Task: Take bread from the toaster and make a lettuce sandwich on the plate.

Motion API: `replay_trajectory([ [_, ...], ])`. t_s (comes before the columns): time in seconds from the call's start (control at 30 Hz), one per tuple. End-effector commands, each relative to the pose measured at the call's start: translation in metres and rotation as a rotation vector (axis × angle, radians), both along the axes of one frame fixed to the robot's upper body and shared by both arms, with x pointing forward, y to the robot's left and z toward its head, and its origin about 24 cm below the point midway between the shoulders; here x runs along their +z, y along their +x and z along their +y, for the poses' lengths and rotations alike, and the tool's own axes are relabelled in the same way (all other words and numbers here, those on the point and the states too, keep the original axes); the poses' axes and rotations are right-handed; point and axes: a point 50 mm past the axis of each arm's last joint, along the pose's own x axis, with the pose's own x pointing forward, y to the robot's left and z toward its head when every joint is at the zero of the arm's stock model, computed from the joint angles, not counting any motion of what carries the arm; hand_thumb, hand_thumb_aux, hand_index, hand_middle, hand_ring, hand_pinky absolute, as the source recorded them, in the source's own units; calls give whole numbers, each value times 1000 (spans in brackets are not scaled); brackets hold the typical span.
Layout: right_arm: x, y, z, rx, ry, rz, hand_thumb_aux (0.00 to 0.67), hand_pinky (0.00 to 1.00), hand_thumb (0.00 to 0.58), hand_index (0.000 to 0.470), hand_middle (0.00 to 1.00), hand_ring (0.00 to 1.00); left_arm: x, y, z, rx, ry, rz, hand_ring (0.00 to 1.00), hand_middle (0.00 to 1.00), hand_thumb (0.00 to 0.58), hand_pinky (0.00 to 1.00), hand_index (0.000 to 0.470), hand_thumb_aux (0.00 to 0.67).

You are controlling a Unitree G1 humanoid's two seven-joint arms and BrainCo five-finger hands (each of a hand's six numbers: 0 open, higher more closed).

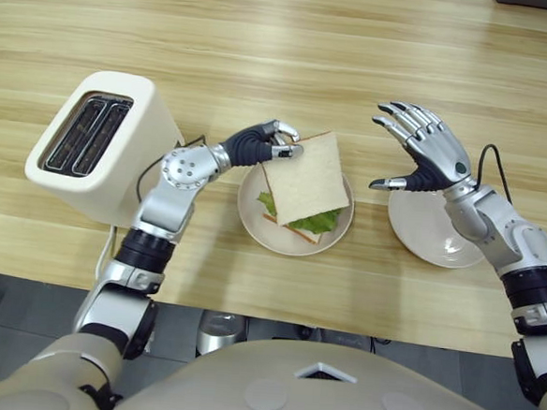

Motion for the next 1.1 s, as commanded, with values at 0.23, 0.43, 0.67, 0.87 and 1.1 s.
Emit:
replay_trajectory([
  [0.23,-8,-2,2,6,4,25,0,0,0,0,0,0,-30,8,-5,10,20,66,1000,1000,580,1000,460,670],
  [0.43,-10,-2,4,9,8,32,0,0,0,0,0,0,-38,9,-8,30,-5,96,1000,1000,580,1000,460,670],
  [0.67,-10,-2,3,11,8,33,0,0,0,0,0,0,-40,12,-6,16,1,128,1000,1000,580,1000,460,670],
  [0.87,-11,-2,2,7,7,41,0,0,0,0,0,0,-30,18,-4,-87,82,112,1000,1000,580,1000,460,670],
  [1.1,-12,-1,4,14,14,46,0,0,0,0,0,0,-13,25,-14,-304,163,117,1000,1000,580,1000,460,670],
])
